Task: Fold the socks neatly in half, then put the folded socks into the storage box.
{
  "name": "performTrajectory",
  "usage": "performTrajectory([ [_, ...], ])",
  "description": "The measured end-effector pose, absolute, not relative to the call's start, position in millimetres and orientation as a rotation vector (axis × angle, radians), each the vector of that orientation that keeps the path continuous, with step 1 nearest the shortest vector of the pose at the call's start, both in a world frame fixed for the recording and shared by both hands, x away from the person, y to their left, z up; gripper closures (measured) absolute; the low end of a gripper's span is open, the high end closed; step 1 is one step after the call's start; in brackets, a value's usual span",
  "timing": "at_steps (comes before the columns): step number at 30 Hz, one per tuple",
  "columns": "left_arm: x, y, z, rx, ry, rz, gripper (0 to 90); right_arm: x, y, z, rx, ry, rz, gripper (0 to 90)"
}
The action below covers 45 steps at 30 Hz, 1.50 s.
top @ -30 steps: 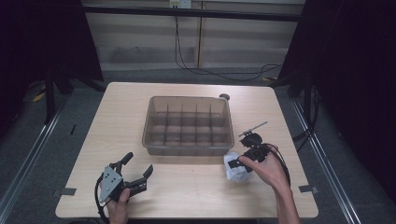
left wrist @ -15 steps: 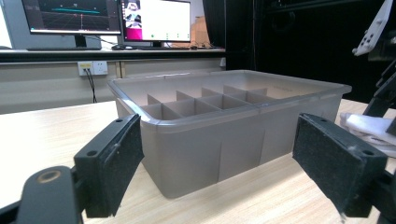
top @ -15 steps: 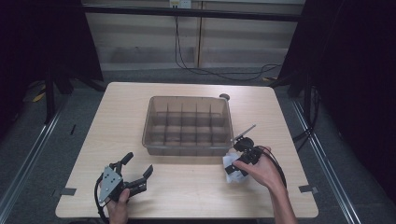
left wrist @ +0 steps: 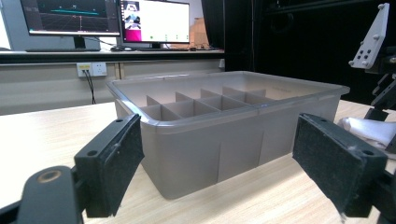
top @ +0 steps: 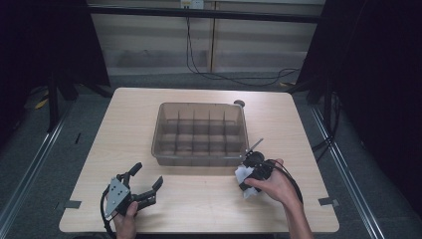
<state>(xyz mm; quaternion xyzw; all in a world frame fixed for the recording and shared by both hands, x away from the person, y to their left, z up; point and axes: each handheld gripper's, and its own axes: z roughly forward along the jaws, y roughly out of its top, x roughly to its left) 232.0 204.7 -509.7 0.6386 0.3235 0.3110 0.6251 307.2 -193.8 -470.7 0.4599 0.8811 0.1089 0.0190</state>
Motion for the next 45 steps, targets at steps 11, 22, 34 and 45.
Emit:
performTrajectory([
  [11,232.0,204.9,-509.8,1.465,0.739,0.712,15.9,307.1,-187.8,-474.2,1.383,2.741,0.239,22.9],
  [22,232.0,205.4,-509.7,1.471,0.736,0.718,16.0,307.4,-198.7,-469.0,1.471,2.692,0.243,49.8],
  [34,232.1,205.4,-509.6,1.471,0.737,0.718,16.1,301.8,-206.7,-464.3,1.560,2.607,0.342,59.0],
  [45,232.1,205.4,-509.6,1.471,0.737,0.718,16.1,295.1,-214.7,-452.6,1.572,2.601,0.432,59.9],
])
